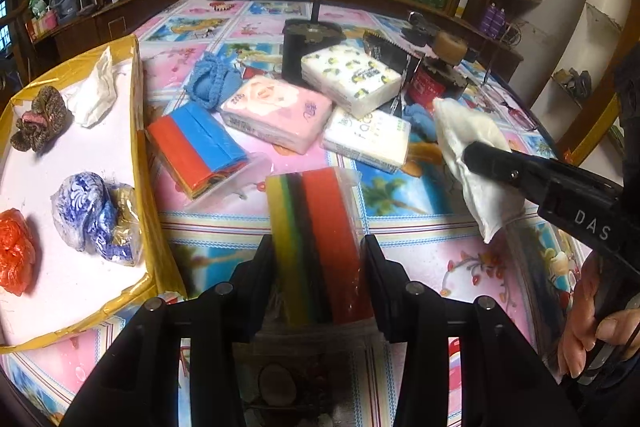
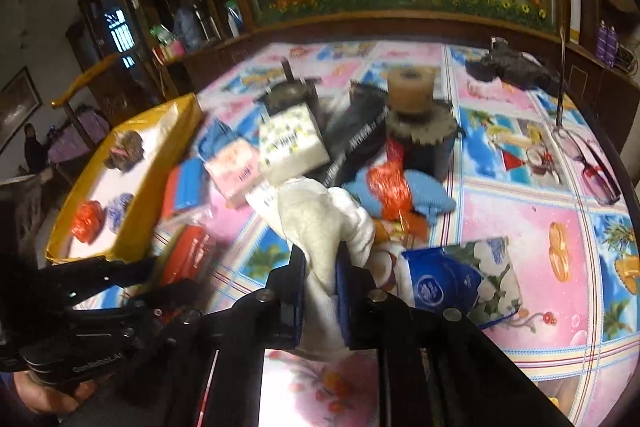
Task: Organize soft objects
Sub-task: 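Carry the sponge pack and white cloth into the tray and open both tools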
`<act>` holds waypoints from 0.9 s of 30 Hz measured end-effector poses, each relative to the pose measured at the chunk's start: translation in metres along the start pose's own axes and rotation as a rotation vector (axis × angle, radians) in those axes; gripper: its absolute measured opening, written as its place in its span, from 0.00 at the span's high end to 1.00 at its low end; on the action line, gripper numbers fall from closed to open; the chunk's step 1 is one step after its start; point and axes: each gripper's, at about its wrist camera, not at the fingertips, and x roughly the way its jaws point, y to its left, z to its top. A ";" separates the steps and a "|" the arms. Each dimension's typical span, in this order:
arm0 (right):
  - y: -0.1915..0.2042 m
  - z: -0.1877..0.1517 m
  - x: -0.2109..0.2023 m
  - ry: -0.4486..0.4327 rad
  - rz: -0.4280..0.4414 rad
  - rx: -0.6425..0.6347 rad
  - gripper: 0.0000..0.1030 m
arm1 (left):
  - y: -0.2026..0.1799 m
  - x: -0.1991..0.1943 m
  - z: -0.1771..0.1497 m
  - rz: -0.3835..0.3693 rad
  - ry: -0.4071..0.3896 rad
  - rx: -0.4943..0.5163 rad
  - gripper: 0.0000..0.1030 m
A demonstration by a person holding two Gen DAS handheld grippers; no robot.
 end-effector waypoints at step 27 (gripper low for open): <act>0.017 -0.004 0.006 0.002 0.061 -0.041 0.86 | -0.017 -0.014 -0.004 0.108 -0.081 0.091 0.60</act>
